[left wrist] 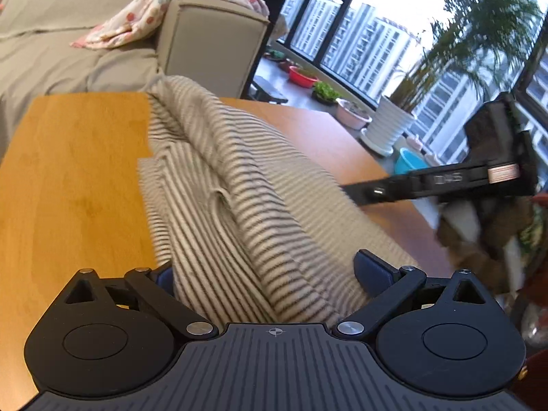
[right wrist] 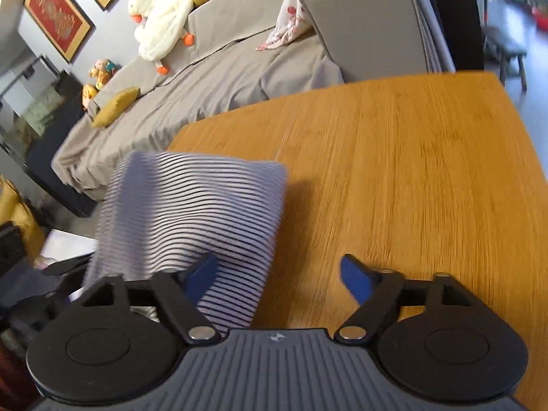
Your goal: Fold clothes
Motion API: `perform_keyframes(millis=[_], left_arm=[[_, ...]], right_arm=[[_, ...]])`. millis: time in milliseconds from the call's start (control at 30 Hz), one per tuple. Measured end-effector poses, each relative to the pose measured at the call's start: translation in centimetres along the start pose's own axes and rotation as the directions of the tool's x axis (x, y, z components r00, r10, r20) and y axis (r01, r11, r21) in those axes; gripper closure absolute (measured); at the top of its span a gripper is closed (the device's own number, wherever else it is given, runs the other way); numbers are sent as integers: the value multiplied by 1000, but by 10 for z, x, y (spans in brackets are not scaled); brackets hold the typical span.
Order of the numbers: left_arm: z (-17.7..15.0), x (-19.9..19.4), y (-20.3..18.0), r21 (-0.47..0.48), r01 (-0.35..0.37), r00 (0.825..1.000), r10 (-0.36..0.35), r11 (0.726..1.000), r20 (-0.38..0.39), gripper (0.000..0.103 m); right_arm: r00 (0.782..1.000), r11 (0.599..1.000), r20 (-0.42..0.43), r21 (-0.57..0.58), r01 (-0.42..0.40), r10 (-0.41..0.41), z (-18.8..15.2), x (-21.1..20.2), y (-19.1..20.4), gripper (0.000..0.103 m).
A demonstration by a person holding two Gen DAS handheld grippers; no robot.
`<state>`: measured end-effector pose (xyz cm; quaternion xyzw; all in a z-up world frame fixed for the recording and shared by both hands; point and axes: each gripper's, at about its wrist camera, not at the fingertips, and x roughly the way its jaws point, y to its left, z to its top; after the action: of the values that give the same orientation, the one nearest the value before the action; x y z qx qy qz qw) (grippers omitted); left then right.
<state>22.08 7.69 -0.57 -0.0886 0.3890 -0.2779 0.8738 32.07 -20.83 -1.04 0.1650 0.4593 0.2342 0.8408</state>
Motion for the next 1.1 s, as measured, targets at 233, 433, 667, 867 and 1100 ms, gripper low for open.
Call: perform_keyframes(millis=[233, 433, 667, 867, 1100], left_arm=[[-25, -23, 3, -199, 91, 995, -81, 976, 62, 0], [-31, -23, 11, -282, 3, 999, 9, 959, 42, 0], [-36, -19, 12, -312, 4, 999, 11, 950, 46, 0], [-34, -15, 14, -301, 41, 998, -24, 953, 62, 0], [-37, -45, 24, -317, 1, 988, 48, 949, 148, 0]], right_arm=[[995, 995, 83, -70, 70, -64, 5, -10, -3, 0], [987, 1000, 155, 16, 26, -29, -24, -22, -21, 0], [979, 994, 199, 85, -62, 44, -44, -25, -28, 0], [985, 987, 64, -10, -162, 162, -41, -19, -12, 0], [961, 782, 259, -616, 90, 94, -80, -65, 80, 0]])
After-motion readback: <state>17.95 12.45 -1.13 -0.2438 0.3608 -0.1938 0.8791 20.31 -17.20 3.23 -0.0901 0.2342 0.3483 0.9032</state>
